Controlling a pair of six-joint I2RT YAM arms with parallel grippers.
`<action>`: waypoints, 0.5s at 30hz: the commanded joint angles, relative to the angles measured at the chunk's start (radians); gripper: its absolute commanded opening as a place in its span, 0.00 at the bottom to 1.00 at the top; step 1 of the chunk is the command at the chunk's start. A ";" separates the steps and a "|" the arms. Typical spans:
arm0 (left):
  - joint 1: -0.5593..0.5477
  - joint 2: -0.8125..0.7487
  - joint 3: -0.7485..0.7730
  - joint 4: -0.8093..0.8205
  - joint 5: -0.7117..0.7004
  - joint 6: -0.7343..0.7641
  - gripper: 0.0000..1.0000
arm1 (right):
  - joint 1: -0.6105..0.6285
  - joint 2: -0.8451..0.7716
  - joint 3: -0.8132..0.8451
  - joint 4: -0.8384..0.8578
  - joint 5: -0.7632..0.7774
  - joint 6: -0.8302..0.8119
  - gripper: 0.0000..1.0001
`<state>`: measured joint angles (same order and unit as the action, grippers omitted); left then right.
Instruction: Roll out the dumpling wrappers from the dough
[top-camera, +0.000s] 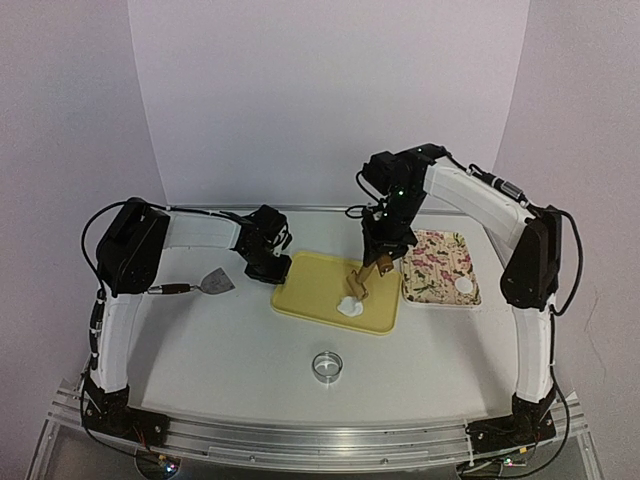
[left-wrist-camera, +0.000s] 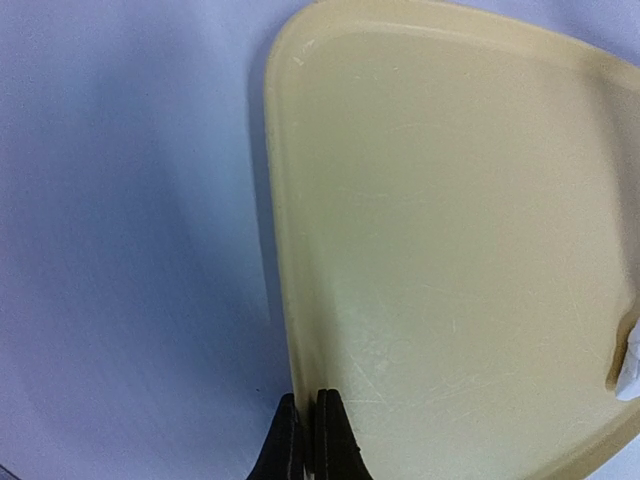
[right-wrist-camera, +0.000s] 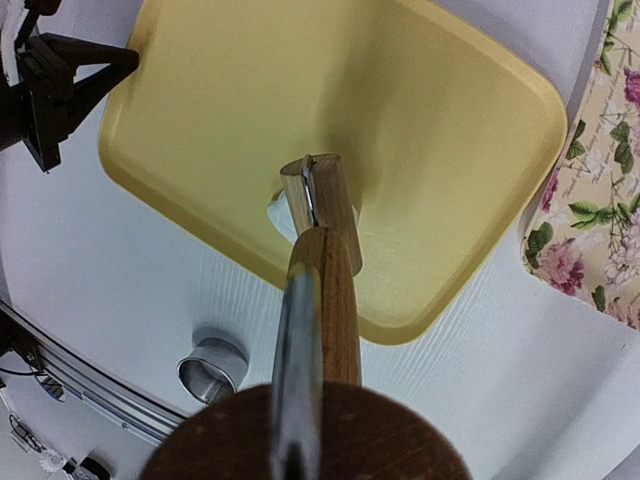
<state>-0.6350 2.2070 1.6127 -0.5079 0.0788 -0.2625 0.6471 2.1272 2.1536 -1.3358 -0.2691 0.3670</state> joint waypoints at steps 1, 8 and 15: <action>-0.008 0.009 0.020 -0.043 0.003 0.010 0.00 | 0.018 0.018 0.041 -0.182 0.035 -0.032 0.00; -0.010 0.003 0.009 -0.047 -0.004 0.009 0.00 | 0.043 0.045 0.047 -0.225 0.061 -0.041 0.00; -0.011 0.000 0.006 -0.046 -0.011 0.006 0.00 | 0.045 0.063 0.046 -0.255 0.112 -0.021 0.00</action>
<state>-0.6361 2.2070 1.6127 -0.5083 0.0765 -0.2619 0.6899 2.1771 2.1605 -1.3380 -0.2137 0.3408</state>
